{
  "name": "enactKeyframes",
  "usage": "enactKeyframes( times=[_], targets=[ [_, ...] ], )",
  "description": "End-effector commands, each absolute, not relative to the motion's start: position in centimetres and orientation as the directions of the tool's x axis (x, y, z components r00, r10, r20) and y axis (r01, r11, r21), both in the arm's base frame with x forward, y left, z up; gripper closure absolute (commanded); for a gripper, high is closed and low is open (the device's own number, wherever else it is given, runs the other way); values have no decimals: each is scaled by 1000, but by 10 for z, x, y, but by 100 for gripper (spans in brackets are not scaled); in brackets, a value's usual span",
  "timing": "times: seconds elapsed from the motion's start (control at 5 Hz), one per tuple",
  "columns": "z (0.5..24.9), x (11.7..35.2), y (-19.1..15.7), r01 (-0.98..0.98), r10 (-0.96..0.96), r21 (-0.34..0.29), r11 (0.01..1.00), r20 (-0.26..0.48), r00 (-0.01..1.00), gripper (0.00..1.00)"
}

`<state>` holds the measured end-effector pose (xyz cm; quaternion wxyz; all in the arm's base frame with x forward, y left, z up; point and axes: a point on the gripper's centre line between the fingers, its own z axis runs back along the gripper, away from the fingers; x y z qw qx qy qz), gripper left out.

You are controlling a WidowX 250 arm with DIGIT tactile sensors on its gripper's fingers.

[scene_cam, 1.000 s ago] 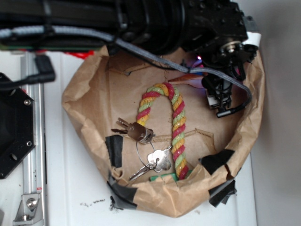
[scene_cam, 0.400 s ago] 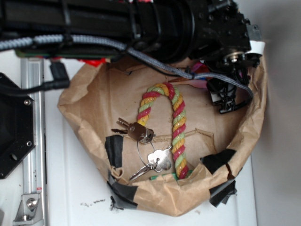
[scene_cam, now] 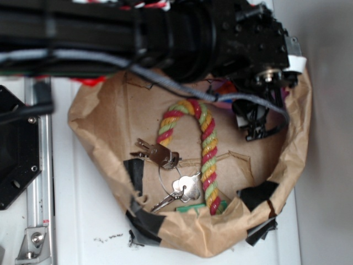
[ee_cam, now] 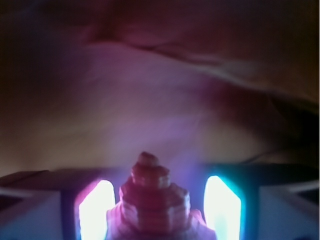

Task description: Grab the shell.

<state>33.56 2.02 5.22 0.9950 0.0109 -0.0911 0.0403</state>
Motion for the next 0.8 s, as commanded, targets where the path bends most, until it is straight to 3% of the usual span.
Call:
enactKeyframes(
  times=[0.0, 0.4, 0.6],
  targets=[
    [158, 304, -19, -48, 54, -44, 998, 153, 987, 100],
    [176, 289, -10, -82, 93, -83, 993, 136, 986, 100],
    [176, 285, -6, -91, 99, -68, 994, 135, 986, 100]
  ],
)
